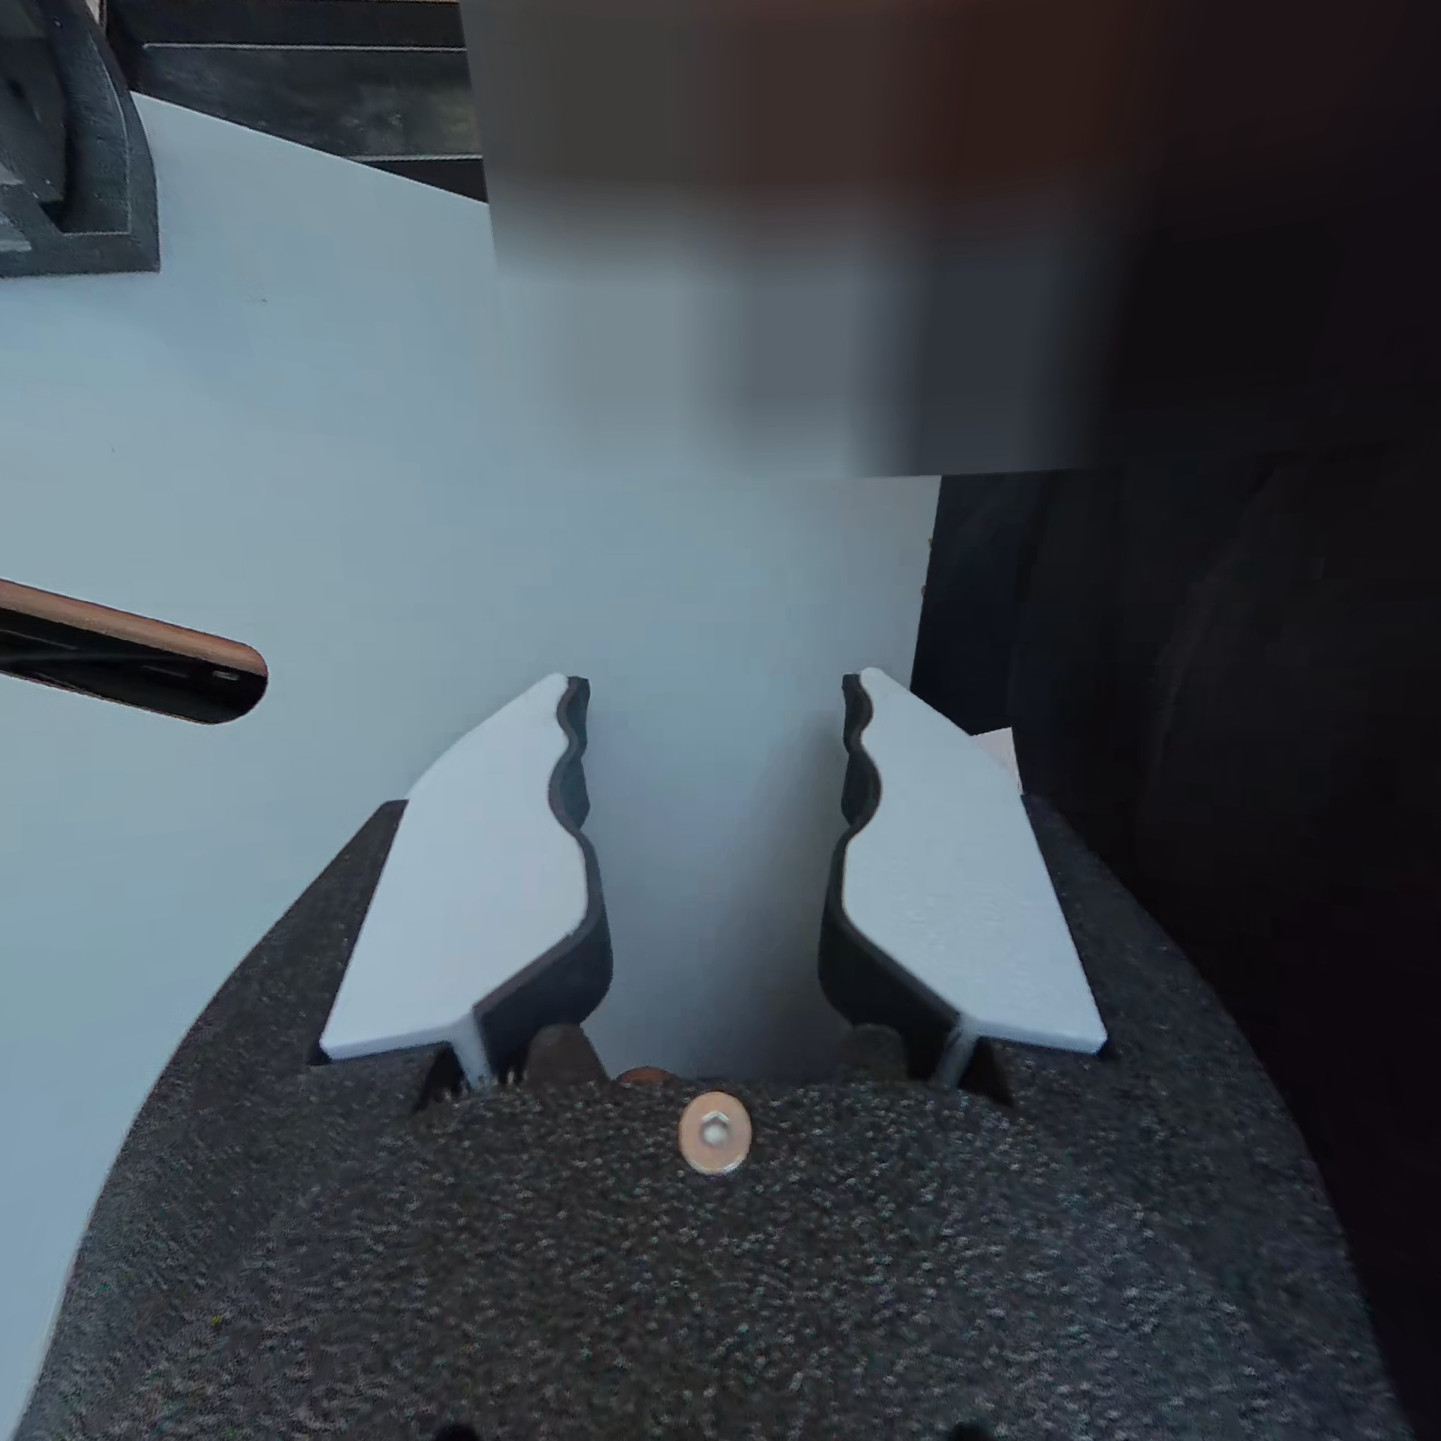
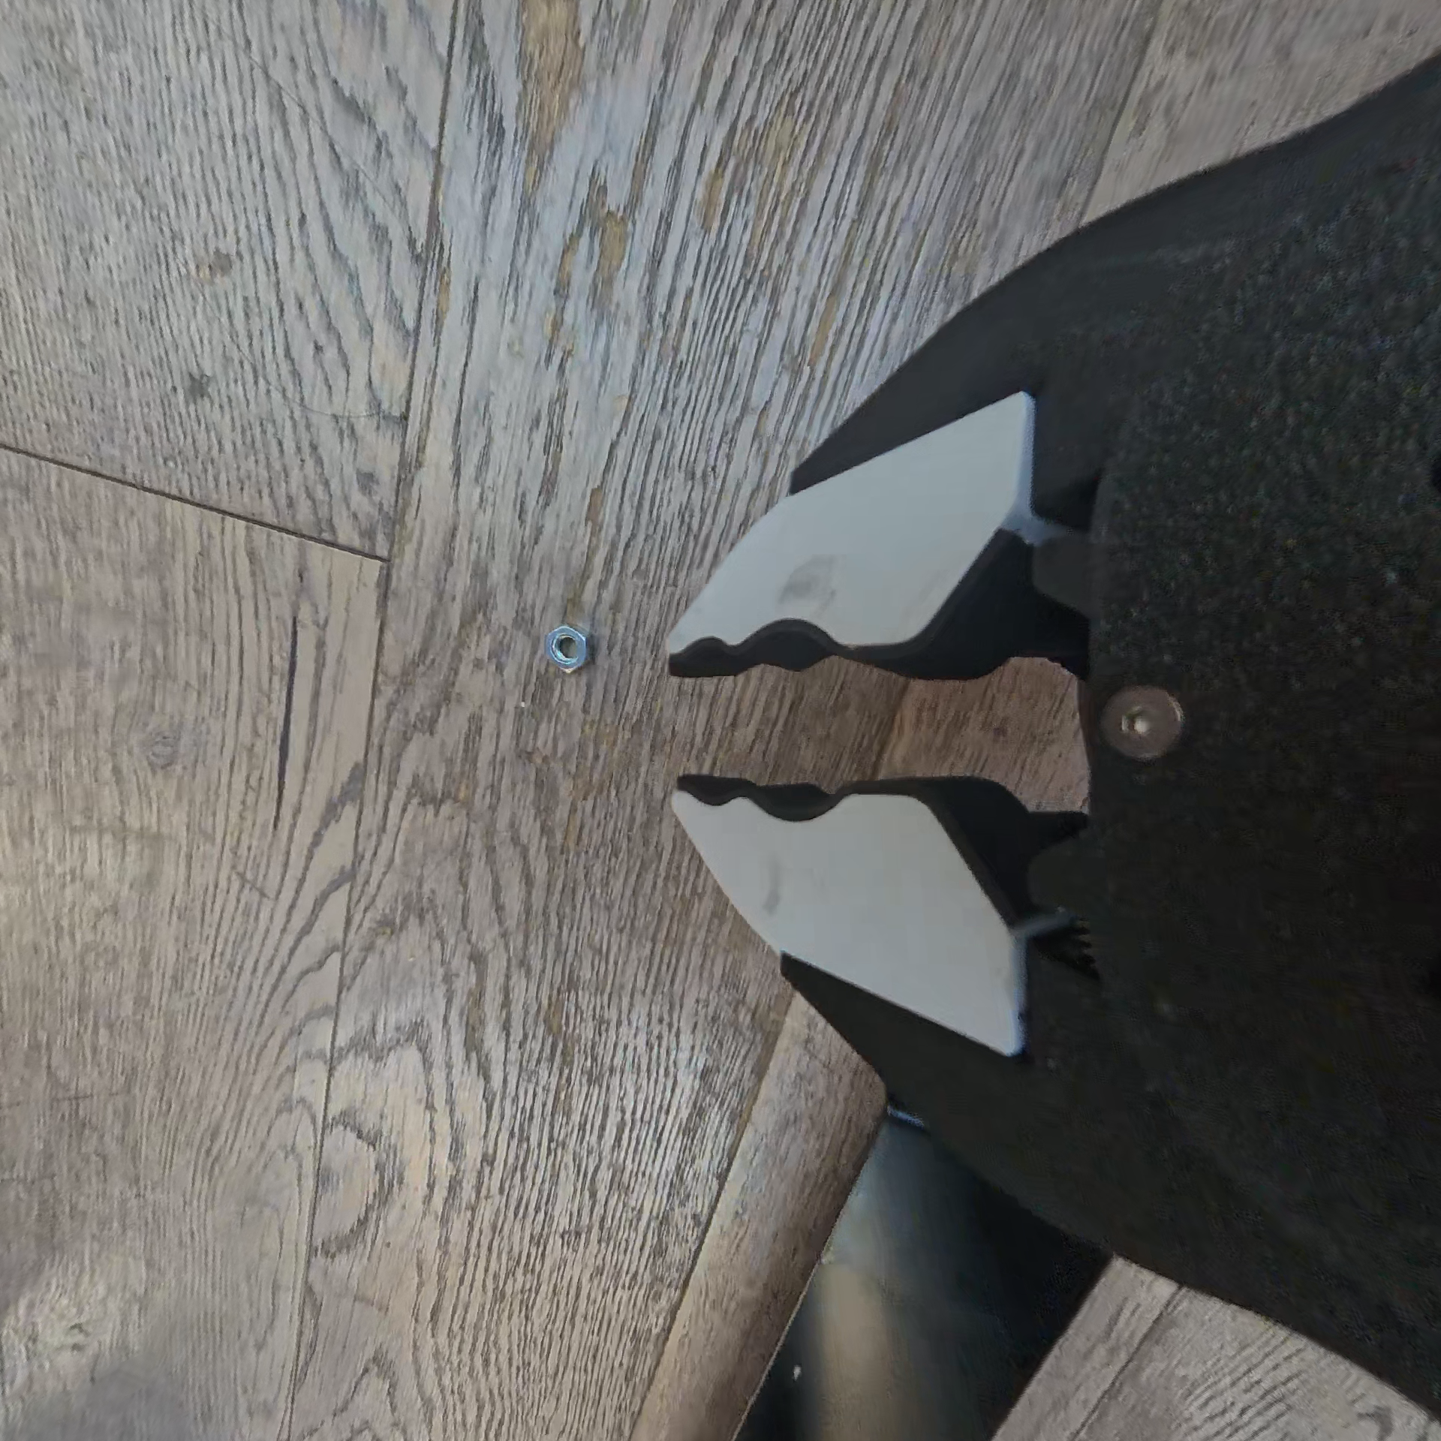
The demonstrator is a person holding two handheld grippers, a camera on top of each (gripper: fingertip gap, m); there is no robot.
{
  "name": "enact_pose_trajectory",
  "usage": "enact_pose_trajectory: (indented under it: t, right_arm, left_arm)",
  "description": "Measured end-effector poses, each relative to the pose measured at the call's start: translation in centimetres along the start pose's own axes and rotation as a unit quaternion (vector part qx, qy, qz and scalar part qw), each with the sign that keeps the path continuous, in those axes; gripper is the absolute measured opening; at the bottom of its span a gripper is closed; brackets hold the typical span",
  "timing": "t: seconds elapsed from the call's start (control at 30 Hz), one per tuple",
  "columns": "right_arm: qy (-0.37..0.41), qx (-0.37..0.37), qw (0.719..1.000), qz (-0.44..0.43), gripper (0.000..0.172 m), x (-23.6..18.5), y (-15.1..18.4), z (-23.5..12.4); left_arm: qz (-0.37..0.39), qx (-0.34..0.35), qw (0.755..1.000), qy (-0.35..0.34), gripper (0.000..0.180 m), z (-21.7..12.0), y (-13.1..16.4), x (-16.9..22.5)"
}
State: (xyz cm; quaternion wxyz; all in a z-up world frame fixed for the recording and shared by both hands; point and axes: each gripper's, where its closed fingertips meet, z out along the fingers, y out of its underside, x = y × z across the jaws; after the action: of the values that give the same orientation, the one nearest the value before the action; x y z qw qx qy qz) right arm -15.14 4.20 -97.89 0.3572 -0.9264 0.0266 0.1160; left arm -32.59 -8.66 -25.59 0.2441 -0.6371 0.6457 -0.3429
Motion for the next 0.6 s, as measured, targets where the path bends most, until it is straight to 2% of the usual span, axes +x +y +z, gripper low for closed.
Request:
enact_pose_trajectory:
  t: [0.43,0.6]
  right_arm:
    - [0.011,0.005,1.000,0.013,0.031,1.7,-0.7,5.1]
    - [0.024,0.009,1.000,0.007,0.022,2.3,-0.9,5.9]
  left_arm:
    - [0.008,-0.010,0.999,-0.039,0.057,0.2,0.2,-0.7]
    - [0.016,-0.016,0.998,-0.052,0.056,0.2,0.3,-0.8]
